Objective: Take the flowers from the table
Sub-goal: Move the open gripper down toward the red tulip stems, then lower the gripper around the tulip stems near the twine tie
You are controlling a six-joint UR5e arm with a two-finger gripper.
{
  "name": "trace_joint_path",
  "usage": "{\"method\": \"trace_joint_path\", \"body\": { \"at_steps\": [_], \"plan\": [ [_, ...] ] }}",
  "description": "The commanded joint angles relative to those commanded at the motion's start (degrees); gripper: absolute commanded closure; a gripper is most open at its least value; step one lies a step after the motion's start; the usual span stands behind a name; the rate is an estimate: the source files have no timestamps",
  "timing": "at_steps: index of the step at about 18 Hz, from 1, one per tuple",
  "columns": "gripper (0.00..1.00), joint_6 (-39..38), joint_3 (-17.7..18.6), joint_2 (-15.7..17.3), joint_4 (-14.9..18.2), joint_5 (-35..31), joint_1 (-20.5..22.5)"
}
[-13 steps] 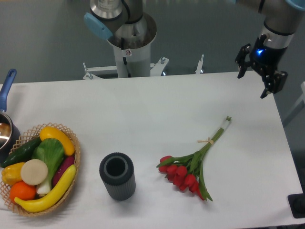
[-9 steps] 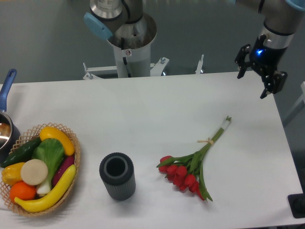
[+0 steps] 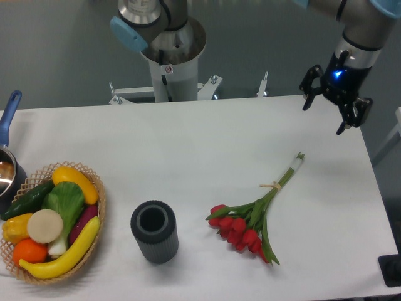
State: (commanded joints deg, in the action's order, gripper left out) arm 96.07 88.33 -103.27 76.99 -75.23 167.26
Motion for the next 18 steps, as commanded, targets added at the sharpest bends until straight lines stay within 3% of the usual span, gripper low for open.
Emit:
{"method": "trace_joint_path", "body": {
  "at_steps": [10,13,16,18],
  "plan": [
    [0.00,-9.32,0.18,-8.87,-0.35,-0.18,-8.09],
    [0.00,-12.39,1.40,-10.19,-4.73,1.49,-9.41],
    [0.00,-13.63,4.91,-10.29,-10.70,1.85,-9.50],
    [0.00,-13.98,5.54,-11.16,-11.86,1.76,-9.59]
  ]
}}
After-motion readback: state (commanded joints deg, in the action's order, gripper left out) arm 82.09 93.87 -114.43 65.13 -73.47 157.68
